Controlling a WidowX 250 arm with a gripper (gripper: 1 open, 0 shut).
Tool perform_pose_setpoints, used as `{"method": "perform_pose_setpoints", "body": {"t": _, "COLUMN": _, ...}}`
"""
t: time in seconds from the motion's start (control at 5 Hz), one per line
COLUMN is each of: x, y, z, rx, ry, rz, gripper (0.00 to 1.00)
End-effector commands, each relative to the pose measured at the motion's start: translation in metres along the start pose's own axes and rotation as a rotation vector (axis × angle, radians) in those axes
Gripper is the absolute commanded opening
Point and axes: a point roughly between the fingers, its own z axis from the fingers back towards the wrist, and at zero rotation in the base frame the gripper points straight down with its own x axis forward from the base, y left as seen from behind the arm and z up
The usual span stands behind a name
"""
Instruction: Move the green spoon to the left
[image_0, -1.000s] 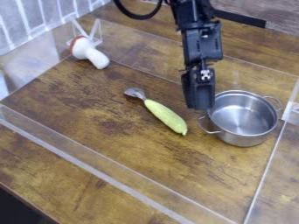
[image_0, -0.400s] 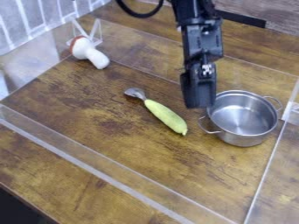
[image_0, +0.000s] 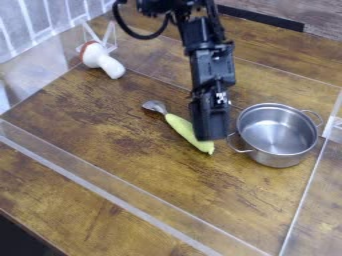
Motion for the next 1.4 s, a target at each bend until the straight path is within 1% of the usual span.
{"method": "perform_pose_setpoints", "body": {"t": 0.0, "x": -0.007, "y": -0.029, "z": 0.043, "rx": 0.074, "ry": -0.092, "rz": -0.030, "gripper": 0.00}}
{"method": "perform_pose_setpoints", "body": {"t": 0.2, "x": -0.011, "y": -0.039, "z": 0.051, "rx": 0.075, "ry": -0.098, "rz": -0.009, "gripper": 0.00}}
{"method": "perform_pose_setpoints", "body": {"t": 0.4, "x": -0.014, "y": -0.045, "z": 0.053, "rx": 0.085, "ry": -0.102, "rz": 0.013, "gripper": 0.00}}
{"method": "perform_pose_setpoints", "body": {"t": 0.8, "x": -0.019, "y": -0.047, "z": 0.052, "rx": 0.104, "ry": -0.114, "rz": 0.070, "gripper": 0.00}}
{"method": "perform_pose_setpoints", "body": {"t": 1.2, "x": -0.024, "y": -0.049, "z": 0.053, "rx": 0.118, "ry": -0.138, "rz": 0.155, "gripper": 0.00}}
